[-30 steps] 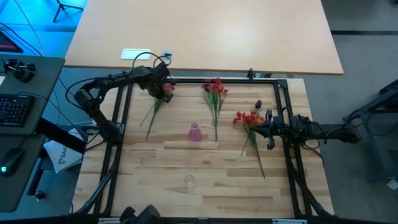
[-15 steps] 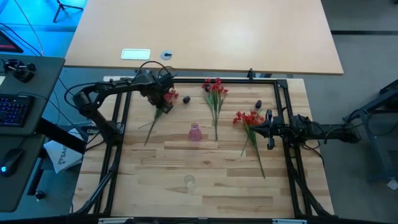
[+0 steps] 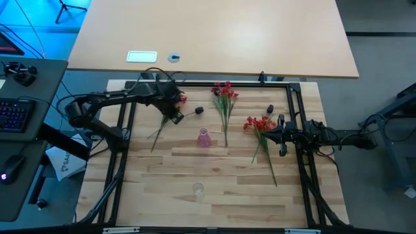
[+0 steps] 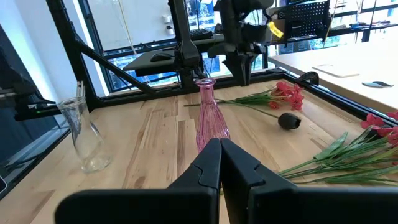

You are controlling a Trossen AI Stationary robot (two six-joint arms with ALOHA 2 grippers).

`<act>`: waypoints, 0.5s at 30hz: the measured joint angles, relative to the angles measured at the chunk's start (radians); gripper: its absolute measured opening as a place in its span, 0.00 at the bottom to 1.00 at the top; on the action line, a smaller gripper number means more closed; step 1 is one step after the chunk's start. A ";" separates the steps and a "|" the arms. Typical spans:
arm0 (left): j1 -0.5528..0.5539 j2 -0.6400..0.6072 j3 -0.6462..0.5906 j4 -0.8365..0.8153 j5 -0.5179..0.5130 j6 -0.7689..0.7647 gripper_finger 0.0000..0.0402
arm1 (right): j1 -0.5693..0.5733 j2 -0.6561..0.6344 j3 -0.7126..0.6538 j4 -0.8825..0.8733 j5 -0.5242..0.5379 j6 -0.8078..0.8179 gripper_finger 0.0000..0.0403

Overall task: Sort flowers into vase by color
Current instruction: Put the top left black tulip into the pink vase

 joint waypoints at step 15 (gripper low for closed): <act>-0.041 0.388 0.288 -0.145 -0.156 0.329 0.43 | 0.000 0.000 0.000 0.000 0.000 0.000 0.00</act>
